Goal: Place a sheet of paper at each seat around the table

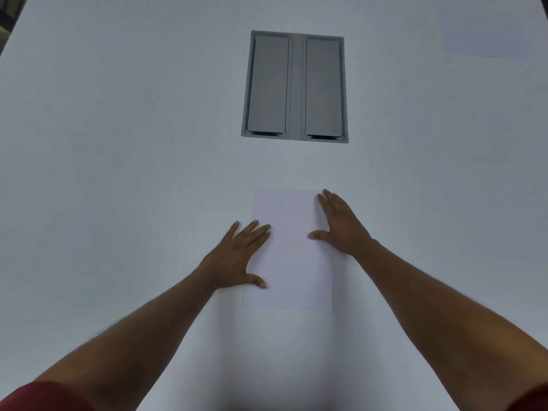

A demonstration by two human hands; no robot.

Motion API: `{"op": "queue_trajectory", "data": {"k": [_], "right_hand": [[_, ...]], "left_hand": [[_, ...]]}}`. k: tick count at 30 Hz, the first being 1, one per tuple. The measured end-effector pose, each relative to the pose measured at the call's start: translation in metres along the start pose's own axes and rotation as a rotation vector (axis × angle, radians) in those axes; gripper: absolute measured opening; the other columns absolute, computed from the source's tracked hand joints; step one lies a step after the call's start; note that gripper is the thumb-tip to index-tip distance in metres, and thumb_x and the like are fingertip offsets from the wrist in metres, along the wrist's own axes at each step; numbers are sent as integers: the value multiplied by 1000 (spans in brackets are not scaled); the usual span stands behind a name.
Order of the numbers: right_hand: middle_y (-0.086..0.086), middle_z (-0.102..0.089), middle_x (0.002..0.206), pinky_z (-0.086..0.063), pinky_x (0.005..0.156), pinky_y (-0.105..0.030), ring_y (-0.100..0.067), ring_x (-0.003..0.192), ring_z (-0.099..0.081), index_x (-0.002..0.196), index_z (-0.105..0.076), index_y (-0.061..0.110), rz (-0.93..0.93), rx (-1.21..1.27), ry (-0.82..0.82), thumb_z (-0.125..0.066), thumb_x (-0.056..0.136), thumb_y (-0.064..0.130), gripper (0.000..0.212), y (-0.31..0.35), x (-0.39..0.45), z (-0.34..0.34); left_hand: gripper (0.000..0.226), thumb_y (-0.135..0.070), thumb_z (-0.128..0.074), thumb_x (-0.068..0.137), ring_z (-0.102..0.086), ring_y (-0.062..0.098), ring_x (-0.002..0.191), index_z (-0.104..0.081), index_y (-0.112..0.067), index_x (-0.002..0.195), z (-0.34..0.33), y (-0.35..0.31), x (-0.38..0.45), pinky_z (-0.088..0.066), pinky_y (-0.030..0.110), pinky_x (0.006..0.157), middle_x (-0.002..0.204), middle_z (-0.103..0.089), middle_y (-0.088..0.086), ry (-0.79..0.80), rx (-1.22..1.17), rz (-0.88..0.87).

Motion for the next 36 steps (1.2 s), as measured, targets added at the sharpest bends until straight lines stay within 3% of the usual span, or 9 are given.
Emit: {"op": "queue_trajectory", "data": {"k": [5,17,23,27,30,32,34,36], "right_hand": [[-11,0,180,-6,132,-35,-26,166,1,169,-8,7,-46,61,0,-68,100,47,100,-3,1,-3],[-6,-5,180,-15,129,-33,-20,166,0,170,-10,11,-65,91,-39,-62,103,47,93,1,-5,-4],[1,-12,180,-32,125,-40,-18,166,-5,171,-9,22,-57,132,-74,-66,102,43,91,5,-9,0],[2,-26,176,-33,126,-45,-23,164,-17,170,-15,24,-83,218,-138,-77,97,31,96,6,-10,5],[-4,-45,164,-39,124,-46,-27,149,-45,165,-35,19,-147,482,-277,-91,84,17,98,-2,-7,14],[-6,-53,153,-49,112,-39,-27,130,-59,158,-45,17,-238,699,-394,-94,78,11,94,-12,-5,25],[-4,-57,140,-55,97,-33,-23,108,-65,151,-52,19,-393,842,-476,-95,77,10,86,-24,-5,33],[-2,-64,119,-58,96,-37,-19,95,-66,139,-61,14,-520,891,-520,-94,76,8,71,-36,-5,36]], "left_hand": [[132,-101,-48,76,-4,19,168,-21,-14,172,-5,5,-4,-3,55,136,181,-10,-5,-13,14,2],[133,-100,-50,76,-2,19,168,-21,-13,172,-5,4,-7,-3,55,136,181,-9,-4,-20,20,20],[133,-100,-50,75,-7,21,168,-24,-12,171,-4,3,-7,-7,57,135,181,-14,-2,-47,10,13],[133,-100,-49,75,-5,21,168,-22,-12,172,-4,4,-7,-7,57,135,181,-13,-2,-36,14,16],[133,-100,-49,75,-4,20,168,-21,-12,172,-4,3,-7,-6,56,136,181,-12,-3,-25,-1,21],[134,-100,-48,75,-3,20,169,-20,-13,172,-4,3,-7,-5,56,136,182,-12,-3,-20,2,21],[133,-101,-47,75,-3,19,169,-20,-13,172,-5,3,-7,-6,56,136,182,-12,-3,-19,9,20],[133,-101,-47,75,-5,20,168,-22,-12,171,-4,3,-7,-8,58,135,181,-13,-2,-28,14,17]]}}
Point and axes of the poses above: each hand's wrist, its own x-axis towards the middle knuckle, its own z-axis out of the back of the hand, y = z × x, the point moved 10 cm from there along x, towards the middle knuckle
